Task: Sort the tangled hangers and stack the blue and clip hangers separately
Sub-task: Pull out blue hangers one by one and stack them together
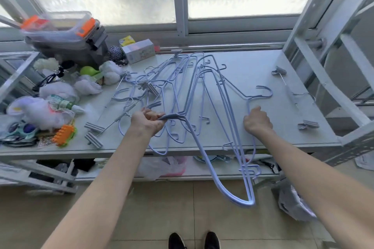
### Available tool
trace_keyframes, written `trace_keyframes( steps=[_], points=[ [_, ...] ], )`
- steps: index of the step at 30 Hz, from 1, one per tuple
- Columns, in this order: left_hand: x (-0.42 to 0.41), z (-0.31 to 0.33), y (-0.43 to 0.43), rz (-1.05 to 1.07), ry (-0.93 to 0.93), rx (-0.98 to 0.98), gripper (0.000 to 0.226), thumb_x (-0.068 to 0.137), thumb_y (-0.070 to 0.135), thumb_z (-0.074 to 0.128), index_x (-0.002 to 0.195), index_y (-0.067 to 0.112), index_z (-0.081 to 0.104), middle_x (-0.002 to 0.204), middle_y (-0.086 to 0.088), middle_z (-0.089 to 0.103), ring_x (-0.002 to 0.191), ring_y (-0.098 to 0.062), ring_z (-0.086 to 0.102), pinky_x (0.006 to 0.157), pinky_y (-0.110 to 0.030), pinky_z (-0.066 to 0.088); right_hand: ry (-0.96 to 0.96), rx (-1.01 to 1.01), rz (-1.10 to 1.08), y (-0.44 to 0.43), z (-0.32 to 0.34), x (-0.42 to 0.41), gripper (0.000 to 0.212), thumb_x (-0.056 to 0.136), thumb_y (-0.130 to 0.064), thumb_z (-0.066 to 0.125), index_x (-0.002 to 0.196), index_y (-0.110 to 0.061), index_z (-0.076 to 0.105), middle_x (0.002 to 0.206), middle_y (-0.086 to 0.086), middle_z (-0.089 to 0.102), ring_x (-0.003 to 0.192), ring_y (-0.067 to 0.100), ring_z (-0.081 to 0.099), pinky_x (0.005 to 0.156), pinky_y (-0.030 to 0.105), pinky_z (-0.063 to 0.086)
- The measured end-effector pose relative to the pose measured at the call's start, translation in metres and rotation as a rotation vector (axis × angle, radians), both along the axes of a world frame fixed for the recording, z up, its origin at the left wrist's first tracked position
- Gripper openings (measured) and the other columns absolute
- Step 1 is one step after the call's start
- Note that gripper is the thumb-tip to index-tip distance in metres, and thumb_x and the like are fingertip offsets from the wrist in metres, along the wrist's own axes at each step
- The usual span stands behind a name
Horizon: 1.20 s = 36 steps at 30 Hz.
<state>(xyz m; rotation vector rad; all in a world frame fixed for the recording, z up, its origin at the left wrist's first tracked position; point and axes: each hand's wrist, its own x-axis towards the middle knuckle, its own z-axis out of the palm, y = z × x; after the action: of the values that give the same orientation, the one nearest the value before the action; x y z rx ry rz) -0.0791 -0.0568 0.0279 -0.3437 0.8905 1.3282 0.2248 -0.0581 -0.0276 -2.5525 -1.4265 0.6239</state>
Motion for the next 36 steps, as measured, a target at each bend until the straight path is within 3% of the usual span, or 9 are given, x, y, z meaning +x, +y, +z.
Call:
trace_keyframes(
  steps=[7,13,16,20,23,28,32,36],
  points=[
    [0.006,0.000,0.000,0.050,0.014,-0.022,0.073,0.103,0.020,0.025,0.031,0.014,0.021,0.031,0.002,0.012,0.027,-0.017,0.009,0.052,-0.023,0.023,-0.007,-0.050,0.075,0.006,0.003,0.007,0.041,0.097,-0.020,0.047,0.130,0.002,0.038,0.132,0.022,0.051,0.119,0.040,0.052,0.091,0.040,0.044],
    [0.005,0.006,0.003,0.075,0.021,-0.044,0.054,0.104,0.023,0.028,0.051,0.019,0.018,0.034,0.003,0.011,0.030,-0.016,0.009,0.053,-0.022,0.022,0.084,0.012,0.038,0.007,0.003,0.015,0.038,0.095,-0.015,0.043,0.128,0.005,0.039,0.130,0.026,0.052,0.116,0.043,0.053,0.089,0.041,0.044],
    [-0.003,0.007,0.006,0.092,0.024,-0.033,0.059,0.104,0.023,0.026,0.046,0.017,0.021,0.034,0.002,0.012,0.033,-0.016,0.010,0.055,-0.023,0.024,0.146,0.059,0.007,0.008,0.002,0.017,0.035,0.095,-0.013,0.041,0.125,0.004,0.043,0.127,0.027,0.053,0.115,0.044,0.052,0.088,0.040,0.043],
    [-0.019,0.005,0.009,0.104,0.016,-0.038,0.068,0.104,0.023,0.026,0.037,0.015,0.020,0.034,0.002,0.011,0.031,-0.017,0.009,0.054,-0.022,0.025,0.299,0.221,-0.020,0.007,-0.001,0.016,0.009,0.094,-0.009,0.040,0.095,-0.003,0.047,0.096,0.020,0.054,0.089,0.036,0.052,0.067,0.034,0.035],
    [-0.034,0.002,0.011,0.098,0.019,-0.056,0.065,0.104,0.020,0.025,0.039,0.016,0.019,0.034,0.002,0.011,0.034,-0.017,0.008,0.057,-0.022,0.025,0.355,0.373,-0.105,0.006,-0.005,0.012,0.016,0.092,-0.008,0.043,0.076,-0.006,0.045,0.072,0.010,0.050,0.071,0.028,0.046,0.054,0.031,0.031],
    [-0.064,-0.004,0.009,0.061,0.029,-0.060,0.050,0.103,0.016,0.022,0.054,0.020,0.015,0.033,0.002,0.010,0.040,-0.016,0.009,0.060,-0.023,0.028,0.445,0.516,-0.259,0.000,-0.010,-0.005,0.026,0.088,-0.012,0.046,0.074,0.009,0.053,0.065,0.017,0.055,0.061,0.026,0.050,0.056,0.031,0.039],
    [-0.086,-0.005,0.012,0.043,0.036,-0.059,0.044,0.101,0.011,0.020,0.059,0.022,0.013,0.032,0.001,0.010,0.044,-0.016,0.009,0.058,-0.023,0.026,0.526,0.604,-0.321,-0.009,-0.006,-0.027,0.025,0.082,-0.013,0.043,0.059,-0.008,0.049,0.055,0.010,0.052,0.055,0.024,0.049,0.053,0.037,0.040],
    [-0.107,-0.003,0.017,0.018,0.003,-0.045,0.044,0.102,0.013,0.021,0.059,0.020,0.017,0.031,0.002,0.011,0.047,-0.015,0.006,0.058,-0.024,0.027,0.634,0.688,-0.371,-0.017,0.017,-0.057,0.026,0.078,-0.011,0.041,0.054,-0.019,0.048,0.047,0.002,0.046,0.039,0.016,0.041,0.043,0.024,0.034]
  ],
)
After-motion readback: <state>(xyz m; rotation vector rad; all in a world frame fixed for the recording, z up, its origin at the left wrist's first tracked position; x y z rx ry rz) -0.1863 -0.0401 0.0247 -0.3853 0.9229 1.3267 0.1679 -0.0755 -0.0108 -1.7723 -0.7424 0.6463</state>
